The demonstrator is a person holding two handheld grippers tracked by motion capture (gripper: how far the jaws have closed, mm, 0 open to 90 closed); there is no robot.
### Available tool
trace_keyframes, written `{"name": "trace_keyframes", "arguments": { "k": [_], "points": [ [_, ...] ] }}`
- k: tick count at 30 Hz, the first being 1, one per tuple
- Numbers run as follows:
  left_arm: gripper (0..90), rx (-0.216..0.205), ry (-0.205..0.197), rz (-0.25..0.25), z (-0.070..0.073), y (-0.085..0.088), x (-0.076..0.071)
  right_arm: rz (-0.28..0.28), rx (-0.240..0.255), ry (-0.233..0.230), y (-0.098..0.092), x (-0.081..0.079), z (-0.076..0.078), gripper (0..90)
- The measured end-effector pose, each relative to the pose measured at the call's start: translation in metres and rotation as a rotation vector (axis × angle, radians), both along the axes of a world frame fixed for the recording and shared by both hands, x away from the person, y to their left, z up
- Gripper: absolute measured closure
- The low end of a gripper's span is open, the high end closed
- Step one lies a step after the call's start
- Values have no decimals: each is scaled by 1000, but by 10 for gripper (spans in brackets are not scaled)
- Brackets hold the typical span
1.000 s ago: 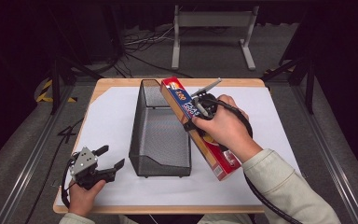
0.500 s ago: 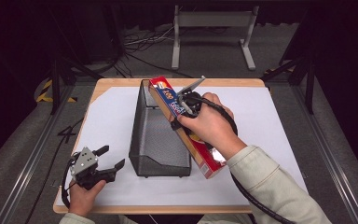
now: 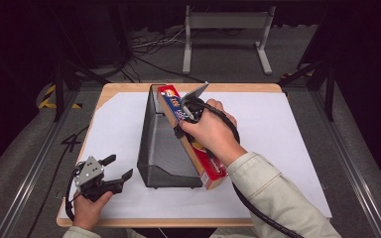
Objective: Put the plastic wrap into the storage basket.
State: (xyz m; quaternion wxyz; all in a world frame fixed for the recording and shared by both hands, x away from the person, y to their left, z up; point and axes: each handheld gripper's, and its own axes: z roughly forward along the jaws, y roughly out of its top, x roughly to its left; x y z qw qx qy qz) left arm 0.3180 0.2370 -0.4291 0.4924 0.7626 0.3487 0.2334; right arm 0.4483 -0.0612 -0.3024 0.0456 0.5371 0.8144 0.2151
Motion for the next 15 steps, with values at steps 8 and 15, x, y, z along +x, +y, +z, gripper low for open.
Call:
{"name": "trace_keyframes", "arguments": {
  "k": [8, 15],
  "points": [
    [223, 4, 0, -3, -1, 0, 1, -11, -27, 22, 8, 5, -9, 392],
    [223, 3, 2, -2, -1, 0, 1, -6, -79, 57, 14, 7, -19, 391]
  ]
}}
